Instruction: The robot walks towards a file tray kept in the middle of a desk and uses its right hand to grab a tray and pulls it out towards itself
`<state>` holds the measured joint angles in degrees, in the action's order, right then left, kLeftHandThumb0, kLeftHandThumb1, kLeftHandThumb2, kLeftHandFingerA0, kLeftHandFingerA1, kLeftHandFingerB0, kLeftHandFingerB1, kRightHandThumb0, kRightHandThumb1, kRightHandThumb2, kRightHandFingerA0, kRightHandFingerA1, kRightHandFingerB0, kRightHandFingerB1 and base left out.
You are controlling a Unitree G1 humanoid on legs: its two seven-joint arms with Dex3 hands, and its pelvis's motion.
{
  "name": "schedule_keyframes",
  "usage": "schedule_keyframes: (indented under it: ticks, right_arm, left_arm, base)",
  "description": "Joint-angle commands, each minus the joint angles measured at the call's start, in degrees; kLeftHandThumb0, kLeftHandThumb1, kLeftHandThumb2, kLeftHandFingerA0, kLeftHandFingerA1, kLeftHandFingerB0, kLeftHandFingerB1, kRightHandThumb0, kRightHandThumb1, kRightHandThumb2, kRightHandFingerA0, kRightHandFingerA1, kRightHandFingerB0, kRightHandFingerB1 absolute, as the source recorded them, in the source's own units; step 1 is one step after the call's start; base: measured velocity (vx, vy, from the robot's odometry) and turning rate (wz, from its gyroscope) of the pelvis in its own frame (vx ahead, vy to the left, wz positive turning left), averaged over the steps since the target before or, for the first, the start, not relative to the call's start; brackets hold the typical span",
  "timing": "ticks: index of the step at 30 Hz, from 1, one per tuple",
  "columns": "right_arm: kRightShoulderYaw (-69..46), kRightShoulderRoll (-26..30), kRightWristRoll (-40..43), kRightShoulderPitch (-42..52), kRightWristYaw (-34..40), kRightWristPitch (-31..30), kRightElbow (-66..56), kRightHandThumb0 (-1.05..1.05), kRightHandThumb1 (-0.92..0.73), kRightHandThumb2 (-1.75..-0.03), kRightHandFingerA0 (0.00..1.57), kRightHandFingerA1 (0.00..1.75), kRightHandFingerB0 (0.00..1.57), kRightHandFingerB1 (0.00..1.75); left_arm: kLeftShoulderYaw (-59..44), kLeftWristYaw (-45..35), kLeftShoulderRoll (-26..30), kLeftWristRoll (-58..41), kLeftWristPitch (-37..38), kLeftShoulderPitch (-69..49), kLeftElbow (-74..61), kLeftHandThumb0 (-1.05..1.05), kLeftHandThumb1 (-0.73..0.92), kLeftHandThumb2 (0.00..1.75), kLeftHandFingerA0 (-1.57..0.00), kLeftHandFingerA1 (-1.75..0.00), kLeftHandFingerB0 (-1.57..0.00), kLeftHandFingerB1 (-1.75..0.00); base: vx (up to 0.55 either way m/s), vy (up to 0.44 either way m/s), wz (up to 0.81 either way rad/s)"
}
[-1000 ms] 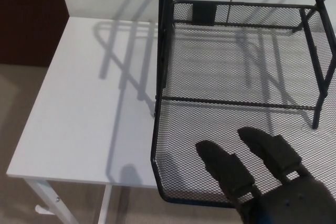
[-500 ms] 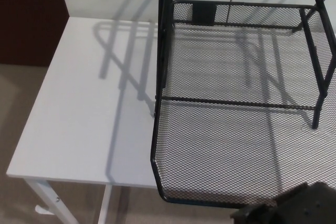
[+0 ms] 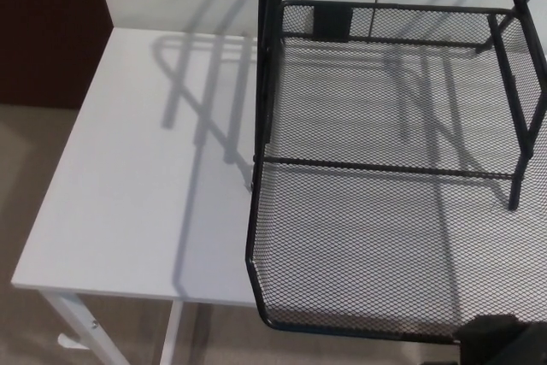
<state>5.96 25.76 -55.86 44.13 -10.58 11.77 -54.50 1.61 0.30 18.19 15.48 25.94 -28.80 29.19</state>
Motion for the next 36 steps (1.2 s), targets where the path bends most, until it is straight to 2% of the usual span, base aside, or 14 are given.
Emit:
schedule_keyframes:
  ticks: [1,5,6,9,10,13,19,23,24,26,28,34,35,36]
  right_arm:
    - [-11.79,25.85,73.58,10.64,-7.52,22.78,-5.50,-0.36,-0.49,-1.00,1.47,1.35,1.44,1.32]
    - [-11.11,18.70,63.40,20.87,-14.32,12.59,-5.50,-0.31,-0.47,-0.96,1.41,1.31,1.36,1.27]
    - [-10.12,17.34,61.29,23.03,-14.97,11.82,-5.08,-0.40,-0.52,-0.63,1.33,1.43,1.22,1.30]
    - [-11.71,17.50,60.73,27.49,-16.92,13.09,-1.89,-0.31,-0.52,-0.63,1.28,1.38,1.20,1.20]
    - [-13.02,17.81,62.18,29.12,-17.36,14.69,-1.08,-0.24,-0.36,-0.87,1.35,1.30,1.28,1.22]
    - [-16.20,18.40,66.55,31.87,-18.71,18.19,0.85,-0.35,-0.49,-0.65,1.30,1.40,1.21,1.19]
    - [-16.96,20.06,76.74,32.54,-22.16,22.14,4.77,-0.34,-0.46,-0.97,1.39,1.31,1.39,1.27]
    - [-17.23,11.82,64.46,24.06,-19.42,7.63,10.86,-0.37,-0.42,-0.97,1.35,1.27,1.28,1.19]
    - [-16.71,9.19,58.32,20.95,-17.44,3.95,13.72,-0.60,-0.64,-0.61,1.26,1.13,1.14,0.97]
    - [-16.10,5.91,49.10,17.23,-14.90,-1.44,18.00,-0.62,-0.63,-0.60,1.24,1.08,1.07,0.99]
    - [-15.26,2.07,39.56,12.05,-10.66,-5.86,26.42,-0.63,-0.63,-0.61,1.08,0.91,0.91,0.74]
    - [-13.90,-4.14,24.24,-3.31,5.59,-11.63,54.91,-0.57,-0.71,-0.61,1.09,0.83,0.92,0.69]
    - [-13.74,-4.31,22.63,-6.72,8.94,-12.75,62.24,-0.58,-0.58,-0.92,1.01,0.89,0.84,0.76]
    - [-13.91,-4.19,22.89,-7.71,9.89,-12.13,65.08,-0.58,-0.58,-0.92,1.01,0.89,0.84,0.76]
  left_arm:
    - [-0.05,-0.08,2.55,0.91,-0.36,-0.32,1.11,-0.55,0.73,0.61,-0.54,-0.51,-0.29,-0.37]
    - [-0.02,0.59,2.74,1.63,-0.25,-0.09,0.26,-0.53,0.74,0.61,-0.54,-0.52,-0.30,-0.38]
    - [-0.01,0.71,2.79,1.74,-0.33,0.26,0.69,-0.52,0.74,0.61,-0.55,-0.52,-0.30,-0.38]
    - [-0.47,0.21,2.94,0.91,-0.54,1.45,1.86,-0.54,0.73,0.61,-0.57,-0.52,-0.31,-0.38]
    - [-0.59,0.22,2.88,0.65,-0.40,2.02,2.82,-0.53,0.72,0.61,-0.57,-0.52,-0.31,-0.38]
    - [-0.76,0.28,2.70,0.30,-0.06,2.21,3.14,-0.52,0.72,0.61,-0.57,-0.52,-0.31,-0.38]
    - [-0.49,0.82,2.92,1.37,-0.21,0.55,0.53,-0.51,0.73,0.61,-0.57,-0.53,-0.30,-0.38]
    - [-0.55,0.87,2.80,1.06,-0.03,1.48,2.33,-0.51,0.72,0.61,-0.57,-0.52,-0.31,-0.38]
    - [-0.50,1.05,2.88,1.27,0.03,1.48,2.42,-0.51,0.72,0.61,-0.57,-0.52,-0.31,-0.38]
    - [-0.63,0.74,2.92,1.02,0.01,0.89,1.66,-0.51,0.72,0.61,-0.58,-0.52,-0.32,-0.38]
    - [-0.53,0.55,2.73,1.03,-0.53,0.50,0.83,-0.47,0.72,0.61,-0.58,-0.53,-0.32,-0.38]
    - [-0.48,0.84,2.97,1.23,0.09,0.81,2.06,-0.53,0.73,0.61,-0.55,-0.51,-0.30,-0.38]
    - [-0.52,0.49,2.95,0.99,-0.22,0.87,1.97,-0.53,0.73,0.61,-0.55,-0.51,-0.30,-0.38]
    - [-0.47,0.41,2.94,1.04,-0.46,0.69,1.60,-0.53,0.73,0.61,-0.55,-0.51,-0.30,-0.38]
  base:
    - [0.00,0.000,0.00]
    - [0.00,0.000,0.00]
    - [0.00,0.000,0.00]
    - [0.00,0.000,0.00]
    - [0.00,0.000,0.00]
    - [0.00,0.000,0.00]
    - [0.00,0.000,0.00]
    - [0.00,0.000,0.00]
    - [0.00,0.000,0.00]
    - [0.00,0.000,0.00]
    - [0.00,0.000,0.00]
    - [0.00,0.000,0.00]
    - [0.00,0.000,0.00]
    - [0.00,0.000,0.00]
